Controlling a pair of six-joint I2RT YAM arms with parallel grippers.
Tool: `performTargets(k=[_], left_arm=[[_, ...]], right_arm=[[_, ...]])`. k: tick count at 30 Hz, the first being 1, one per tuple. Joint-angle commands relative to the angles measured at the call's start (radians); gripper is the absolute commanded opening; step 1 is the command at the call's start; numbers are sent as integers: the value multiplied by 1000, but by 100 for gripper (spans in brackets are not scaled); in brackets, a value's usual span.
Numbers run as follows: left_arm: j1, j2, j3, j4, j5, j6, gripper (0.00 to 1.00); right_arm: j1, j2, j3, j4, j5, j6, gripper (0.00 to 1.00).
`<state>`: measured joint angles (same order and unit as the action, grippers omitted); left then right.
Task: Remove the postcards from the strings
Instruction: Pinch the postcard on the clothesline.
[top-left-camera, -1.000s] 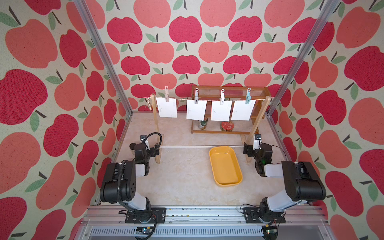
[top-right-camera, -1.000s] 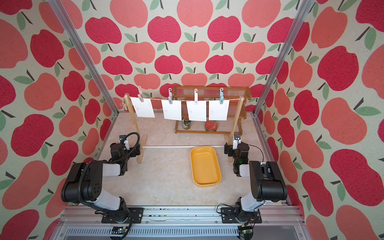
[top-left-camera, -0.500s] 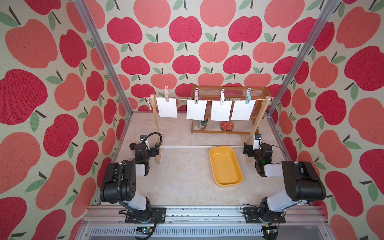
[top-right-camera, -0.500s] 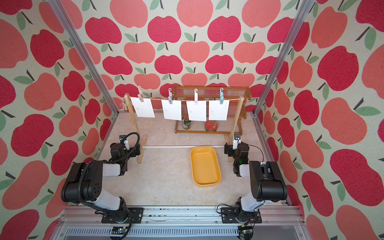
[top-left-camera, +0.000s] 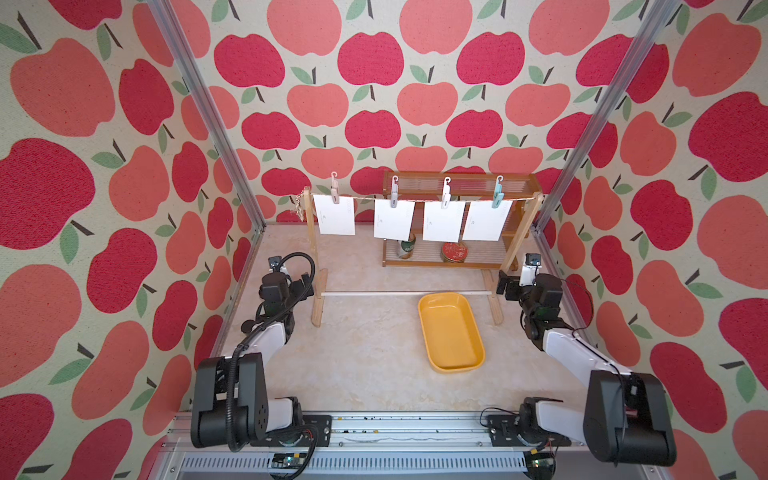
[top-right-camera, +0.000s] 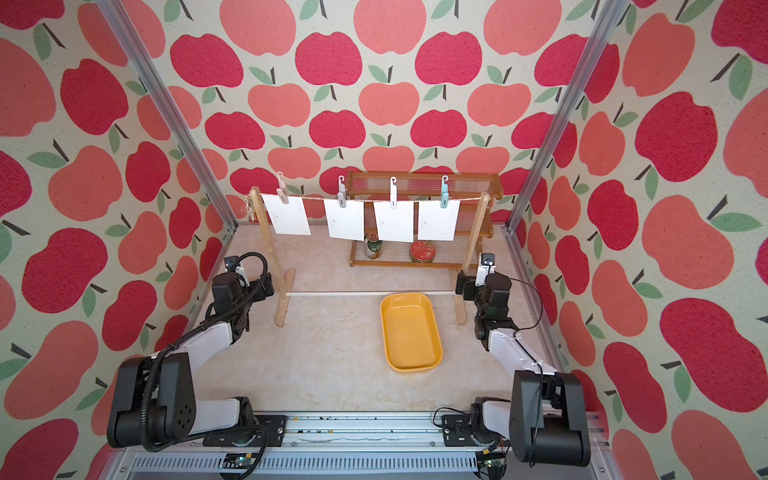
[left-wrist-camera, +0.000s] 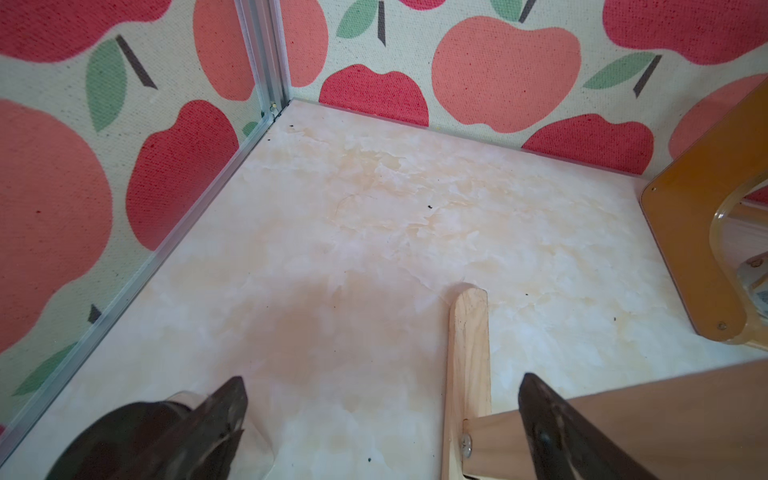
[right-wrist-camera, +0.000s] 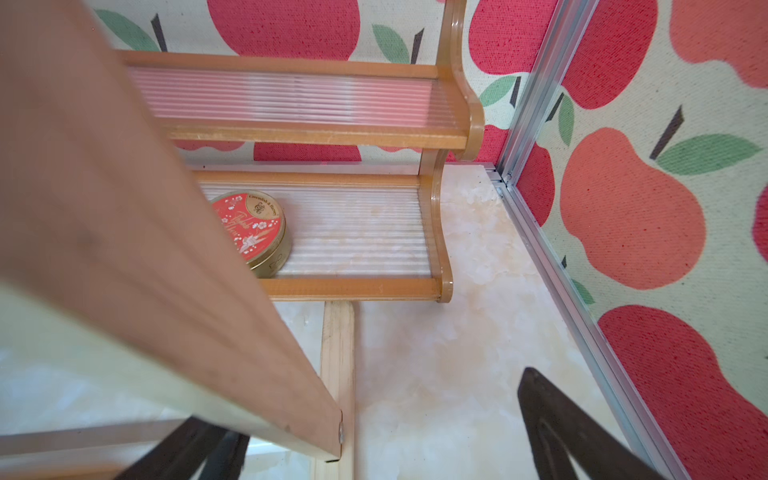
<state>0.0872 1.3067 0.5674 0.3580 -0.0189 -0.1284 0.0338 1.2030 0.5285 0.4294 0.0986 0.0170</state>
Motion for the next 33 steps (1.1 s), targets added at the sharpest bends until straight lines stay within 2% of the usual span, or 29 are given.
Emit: performTargets(k=[1,3,5,6,7,8,11,13,15,18,23,25,29,33], left_arm=[[-14,-88,45,-207,-31,-91,99],[-14,-169,64,-287,19,-146,99],[-1,-245,89,-384,33,-280,99],[12,-279,104,-448,24,-377,99],[30,-307,107,-474,57,-424,99],[57,-339,98,-467,139,-445,99],[72,-430,79,-447,300,-471,99],[41,-477,91,-475,328,-473,99],[-17,-508,119,-519,332,-454,100],[-168,-518,177,-573,299,-403,100],[-542,-399,314,-599,135,-264,100],[-642,-312,374,-588,108,-222,100],[-747,-142,487,-541,124,-167,100],[-772,-30,566,-482,180,-146,100]], right_arm=[[-9,-86,64,-214,-4,57,99],[-15,-155,101,-288,-20,83,99],[-27,-212,131,-349,-24,131,99],[-35,-239,147,-396,0,188,99],[-41,-260,164,-450,48,262,99],[-48,-284,181,-513,91,350,99],[-138,-336,209,-568,-103,439,99],[-178,-352,262,-658,-186,443,99],[-187,-377,319,-751,-215,409,99],[-191,-422,379,-829,-267,369,99],[-193,-413,541,-960,-404,331,99],[-192,-400,596,-987,-431,326,99],[-183,-350,691,-1016,-497,302,95],[-133,-319,762,-1031,-479,262,95]])
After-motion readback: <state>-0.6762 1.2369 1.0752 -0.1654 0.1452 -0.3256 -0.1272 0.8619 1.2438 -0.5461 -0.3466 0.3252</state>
